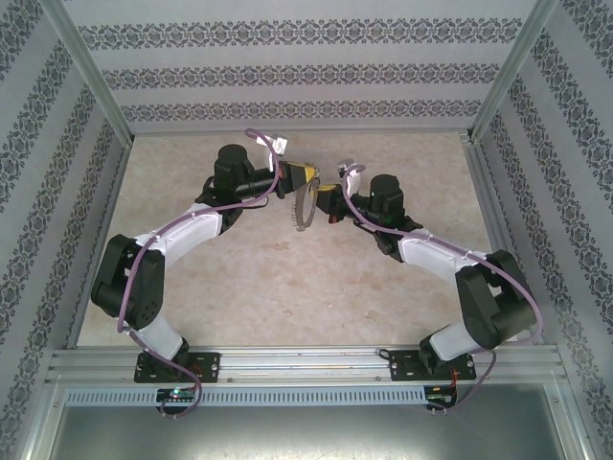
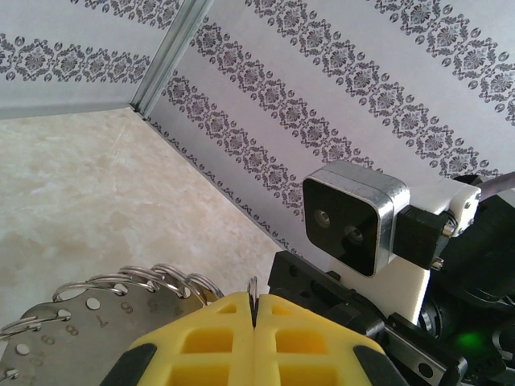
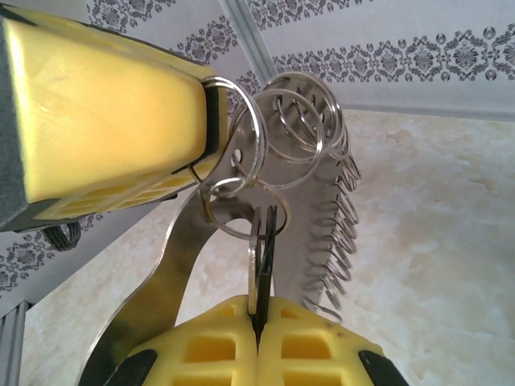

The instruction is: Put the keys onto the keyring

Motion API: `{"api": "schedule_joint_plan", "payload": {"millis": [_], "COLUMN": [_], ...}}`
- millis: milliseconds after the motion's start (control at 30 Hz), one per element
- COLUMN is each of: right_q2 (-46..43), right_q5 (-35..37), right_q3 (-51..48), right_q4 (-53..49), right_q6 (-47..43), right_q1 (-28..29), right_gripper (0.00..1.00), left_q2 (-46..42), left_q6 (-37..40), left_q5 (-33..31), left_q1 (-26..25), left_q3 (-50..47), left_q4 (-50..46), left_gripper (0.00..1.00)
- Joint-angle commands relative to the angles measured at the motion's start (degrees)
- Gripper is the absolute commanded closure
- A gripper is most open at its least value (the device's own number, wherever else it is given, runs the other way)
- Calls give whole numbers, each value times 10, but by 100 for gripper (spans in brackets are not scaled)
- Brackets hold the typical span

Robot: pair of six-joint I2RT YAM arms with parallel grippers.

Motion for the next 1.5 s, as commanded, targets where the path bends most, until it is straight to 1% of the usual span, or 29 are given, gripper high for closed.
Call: {"api": "schedule_joint_plan", "payload": {"millis": [0, 200, 300, 467, 633, 833, 1067, 1400, 1433, 1467], "right_q2": [9, 13, 8, 2, 4, 20, 34, 16, 13, 11], "right_q5": [-42, -47, -55, -103, -142, -174, -190, -173, -170, -167], "right_q3": [23, 23, 21, 29, 49, 75, 107, 80, 77, 74], "right_q4": [-4, -4, -3, -13, -43, -53, -85, -80, -80, -80], "right_q6": [-5, -3, 0, 5, 0, 7, -9, -6, -6, -6], "right_q1": [12, 7, -2, -20, -29, -26, 2, -20, -23, -26], "right_gripper": [100, 100, 100, 100, 100, 100, 100, 100, 98, 89], "left_q2": [-21, -20, -18, -12, -7, 6, 6, 6, 5, 5], "left_q6": [-8, -7, -3, -9, -8, -39, -34, -20, -16, -14], "left_q5": [4, 6, 22, 57, 73, 95, 84, 72, 69, 67], "left_q1": [-6, -7, -7, -7, -7, -7, -8, -9, -9, -9], "left_q3": [0, 0, 2, 2, 1, -6, -11, -10, -10, -10], "left_q4": [48, 48, 45, 58, 62, 115, 115, 99, 95, 93], "left_gripper": [100, 100, 100, 100, 100, 100, 100, 100, 100, 100]}}
